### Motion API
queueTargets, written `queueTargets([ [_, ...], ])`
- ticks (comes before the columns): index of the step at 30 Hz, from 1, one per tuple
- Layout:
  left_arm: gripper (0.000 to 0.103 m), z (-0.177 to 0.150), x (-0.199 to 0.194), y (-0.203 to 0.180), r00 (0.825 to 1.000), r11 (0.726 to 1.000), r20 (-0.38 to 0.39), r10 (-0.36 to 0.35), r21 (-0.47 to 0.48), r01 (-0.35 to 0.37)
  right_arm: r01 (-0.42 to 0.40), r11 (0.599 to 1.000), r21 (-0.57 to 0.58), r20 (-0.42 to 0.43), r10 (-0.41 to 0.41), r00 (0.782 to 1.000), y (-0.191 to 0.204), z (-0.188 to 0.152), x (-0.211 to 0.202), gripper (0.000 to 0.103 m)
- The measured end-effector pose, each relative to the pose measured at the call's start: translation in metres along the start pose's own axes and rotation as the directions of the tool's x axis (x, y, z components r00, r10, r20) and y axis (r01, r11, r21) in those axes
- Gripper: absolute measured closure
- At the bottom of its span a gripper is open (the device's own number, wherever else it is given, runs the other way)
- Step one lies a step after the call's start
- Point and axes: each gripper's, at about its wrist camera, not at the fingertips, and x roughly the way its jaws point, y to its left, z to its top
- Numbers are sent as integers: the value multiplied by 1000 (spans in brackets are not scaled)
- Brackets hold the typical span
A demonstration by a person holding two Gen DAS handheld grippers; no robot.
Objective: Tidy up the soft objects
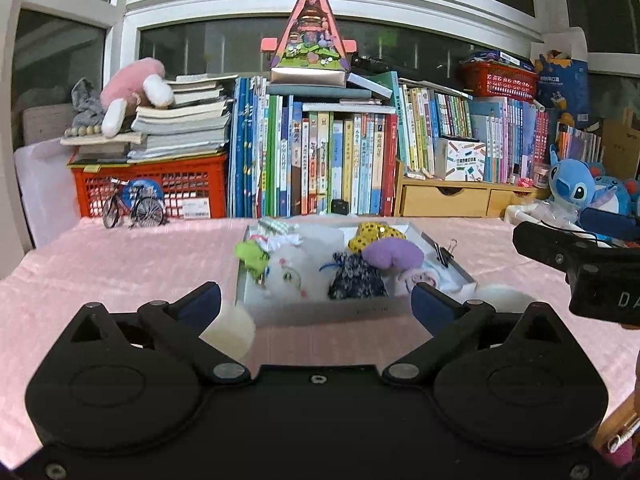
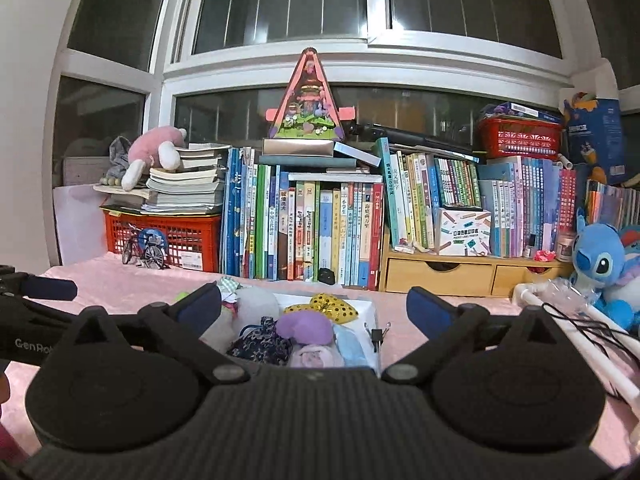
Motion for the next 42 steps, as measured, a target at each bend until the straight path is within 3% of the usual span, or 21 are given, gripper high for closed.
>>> queueTargets([
  [12,1,-57,-22,-3,994,999,-96,49,1,-49,12,1000,17,-47,-11,999,13,-41,-32,0],
  [22,1,-92,-3,0,972,994,-212,104,-20,-111,46,998,37,-196,-38,980,15,-86,-24,0],
  [34,1,-107,22,-1,956,990,-267,123,-29,-136,54,997,53,-276,-37,961,19,-113,-6,0],
  [42,0,-108,28,-1,962,992,-245,121,-17,-129,46,999,8,-328,-41,944,23,-124,4,0],
])
